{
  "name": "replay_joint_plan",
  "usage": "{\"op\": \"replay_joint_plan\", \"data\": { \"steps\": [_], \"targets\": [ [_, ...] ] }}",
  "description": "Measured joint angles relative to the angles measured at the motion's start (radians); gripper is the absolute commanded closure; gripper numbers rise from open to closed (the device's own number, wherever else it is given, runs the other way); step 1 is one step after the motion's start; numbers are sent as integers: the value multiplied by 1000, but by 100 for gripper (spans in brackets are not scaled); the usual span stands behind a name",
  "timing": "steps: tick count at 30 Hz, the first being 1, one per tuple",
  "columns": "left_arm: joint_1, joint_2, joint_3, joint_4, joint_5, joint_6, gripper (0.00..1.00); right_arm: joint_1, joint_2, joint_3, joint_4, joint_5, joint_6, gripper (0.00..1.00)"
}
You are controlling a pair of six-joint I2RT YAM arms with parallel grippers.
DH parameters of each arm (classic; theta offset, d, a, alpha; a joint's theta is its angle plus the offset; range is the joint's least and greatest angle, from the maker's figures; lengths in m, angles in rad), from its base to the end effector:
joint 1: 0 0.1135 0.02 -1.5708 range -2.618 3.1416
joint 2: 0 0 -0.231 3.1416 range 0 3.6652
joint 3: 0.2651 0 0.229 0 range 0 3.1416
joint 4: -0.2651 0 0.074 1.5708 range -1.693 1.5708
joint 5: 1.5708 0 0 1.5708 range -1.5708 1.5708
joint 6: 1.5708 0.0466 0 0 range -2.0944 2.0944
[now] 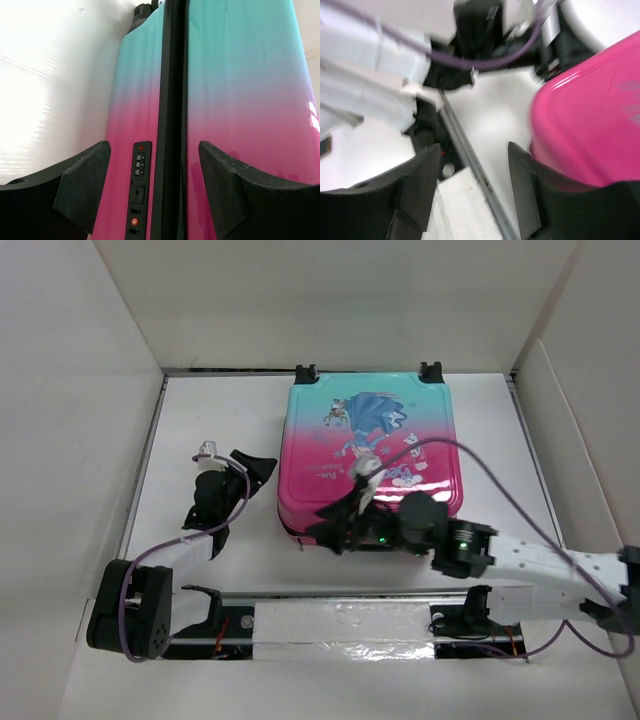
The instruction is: Pack the luggage
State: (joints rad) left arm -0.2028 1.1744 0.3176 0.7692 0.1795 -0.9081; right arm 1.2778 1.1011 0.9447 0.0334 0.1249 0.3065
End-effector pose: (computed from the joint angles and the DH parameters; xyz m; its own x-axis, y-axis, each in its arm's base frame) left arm 0.2337 -0.0565 0.1884 -0.3463 -0.7207 -0.6006 0.1616 0.5848 -0.7949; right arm 0.0814 0.2496 0.3296 -0.3096 0.0102 -0.9508 -0.8609 0.4215 0.2849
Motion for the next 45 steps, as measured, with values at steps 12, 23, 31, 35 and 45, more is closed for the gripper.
{"op": "replay_joint_plan", "data": {
  "steps": [12, 23, 31, 35, 45],
  "targets": [
    [0, -50, -37, -26, -8, 46, 38, -1030, -304, -100, -161, 183, 84, 100],
    [-60, -241, -56, -113, -64, 147, 38, -1315, 277, -3, -170, -125, 87, 92],
    [-141, -241, -76, -197, -161, 238, 41, -1273, 606, 310, -201, -255, 17, 93],
    [-237, -272, -76, -229, -306, 265, 43, -1209, 808, 557, -241, -262, -43, 92],
    [-655, -300, -74, -287, -676, 241, 46, -1143, 1179, 1126, -380, -333, -91, 51]
  ]
}}
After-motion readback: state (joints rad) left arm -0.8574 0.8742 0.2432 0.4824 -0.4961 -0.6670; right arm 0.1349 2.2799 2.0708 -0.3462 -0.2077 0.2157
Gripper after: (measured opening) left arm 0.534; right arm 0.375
